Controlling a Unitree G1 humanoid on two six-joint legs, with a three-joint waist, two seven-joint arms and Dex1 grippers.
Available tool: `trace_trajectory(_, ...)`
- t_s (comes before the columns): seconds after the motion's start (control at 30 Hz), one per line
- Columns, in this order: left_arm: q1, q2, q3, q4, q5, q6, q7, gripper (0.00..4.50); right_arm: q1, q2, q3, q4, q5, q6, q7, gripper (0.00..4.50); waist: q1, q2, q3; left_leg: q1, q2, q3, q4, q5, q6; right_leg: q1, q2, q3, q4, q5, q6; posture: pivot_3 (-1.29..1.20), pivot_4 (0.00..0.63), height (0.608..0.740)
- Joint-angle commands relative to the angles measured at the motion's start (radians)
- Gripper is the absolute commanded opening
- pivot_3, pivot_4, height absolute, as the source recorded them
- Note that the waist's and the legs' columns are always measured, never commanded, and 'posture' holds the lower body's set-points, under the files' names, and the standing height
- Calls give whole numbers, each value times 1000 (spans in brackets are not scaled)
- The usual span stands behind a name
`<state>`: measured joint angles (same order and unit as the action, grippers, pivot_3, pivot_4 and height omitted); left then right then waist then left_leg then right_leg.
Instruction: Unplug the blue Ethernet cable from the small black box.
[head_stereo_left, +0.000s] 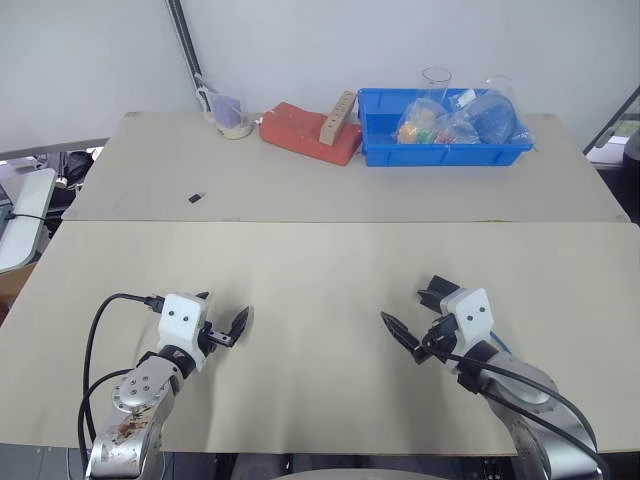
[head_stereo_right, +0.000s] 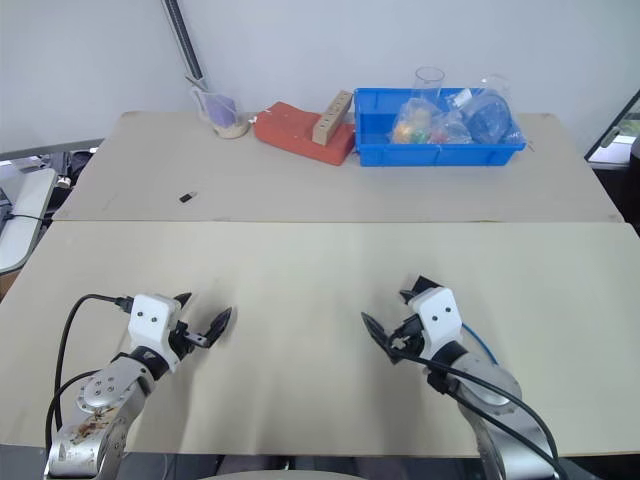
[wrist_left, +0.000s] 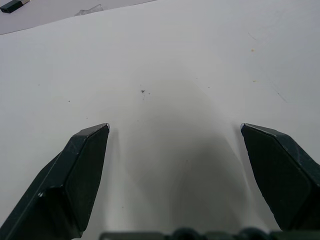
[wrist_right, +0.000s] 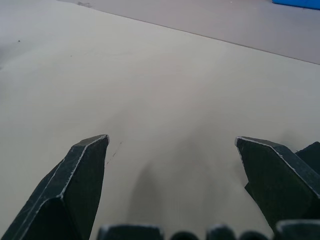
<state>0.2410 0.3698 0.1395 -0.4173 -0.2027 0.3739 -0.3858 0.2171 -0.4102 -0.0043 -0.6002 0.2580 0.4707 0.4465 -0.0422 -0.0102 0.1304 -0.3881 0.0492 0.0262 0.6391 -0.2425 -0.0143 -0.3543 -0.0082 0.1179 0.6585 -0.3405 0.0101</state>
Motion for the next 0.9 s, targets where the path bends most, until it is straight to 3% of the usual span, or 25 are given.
trace_trajectory(0.03,-28,18,5,-22,-37,-14,-43,4472,3,-21,-34,-53,20,-15,16,4500,0,0,0,0,0,0,0,0,0,0,0,0,0,0,0,0,150,740)
trace_trajectory(0.3,-310,217,-148,-64,-213,70,-418,4472,47,-233,-323,-92,166,83,160,4500,19,1,0,0,-2,0,1,0,0,2,0,-1,-1,0,0,0,150,740)
trace_trajectory(0.43,-529,278,-309,-14,-188,14,-638,4472,64,-372,-424,28,221,95,321,4500,22,1,-1,0,-3,1,1,0,0,2,2,-1,-2,0,0,0,150,740)
trace_trajectory(0.67,-707,238,-375,77,-238,7,-775,4472,-29,-518,-281,394,125,-86,577,4500,13,0,0,0,-4,6,2,0,1,2,3,2,-3,0,0,0,150,740)
trace_trajectory(0.9,-713,260,-354,61,-245,15,-799,4472,-223,-518,-136,670,25,-233,672,4500,12,2,0,0,-4,5,4,0,1,3,3,3,-2,0,0,0,150,740)
